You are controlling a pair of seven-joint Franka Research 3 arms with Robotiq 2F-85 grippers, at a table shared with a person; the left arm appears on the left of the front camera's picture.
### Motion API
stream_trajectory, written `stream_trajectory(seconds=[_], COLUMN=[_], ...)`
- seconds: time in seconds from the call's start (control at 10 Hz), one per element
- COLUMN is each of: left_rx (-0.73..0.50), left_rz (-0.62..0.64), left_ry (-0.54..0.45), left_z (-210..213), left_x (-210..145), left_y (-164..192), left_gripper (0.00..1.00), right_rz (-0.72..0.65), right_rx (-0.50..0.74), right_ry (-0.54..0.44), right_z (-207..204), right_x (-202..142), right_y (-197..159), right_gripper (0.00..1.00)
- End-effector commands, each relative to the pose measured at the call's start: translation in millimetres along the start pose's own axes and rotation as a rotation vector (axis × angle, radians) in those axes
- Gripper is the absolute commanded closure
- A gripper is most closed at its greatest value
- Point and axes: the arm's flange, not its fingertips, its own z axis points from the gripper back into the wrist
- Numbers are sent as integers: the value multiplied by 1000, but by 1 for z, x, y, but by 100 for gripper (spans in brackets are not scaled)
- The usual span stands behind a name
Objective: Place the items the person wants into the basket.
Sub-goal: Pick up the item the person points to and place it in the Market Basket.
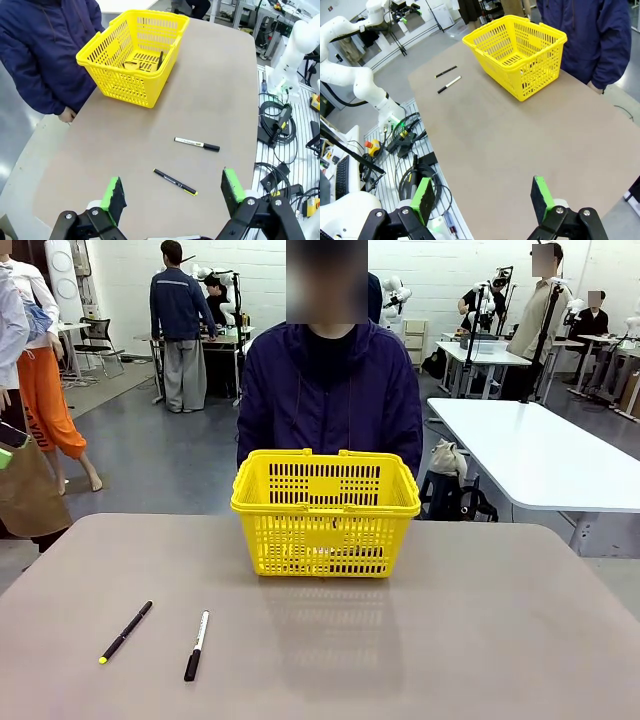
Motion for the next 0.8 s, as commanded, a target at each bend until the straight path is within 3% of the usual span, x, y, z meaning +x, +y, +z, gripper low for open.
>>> stream_trajectory(seconds=[0.0, 0.7], left_rx=[-2, -2], left_rz=[7, 7], left_ry=[-14, -14], left_z=[0, 0], left_x=[3, 3], left_y=[1, 1], left_gripper=[0, 0], right_rz=[14, 14], right_rx=[11, 11], right_ry=[-31, -31], right_z=[-1, -1], right_x=[1, 1], right_y=[-1, -1], right_gripper=[0, 0])
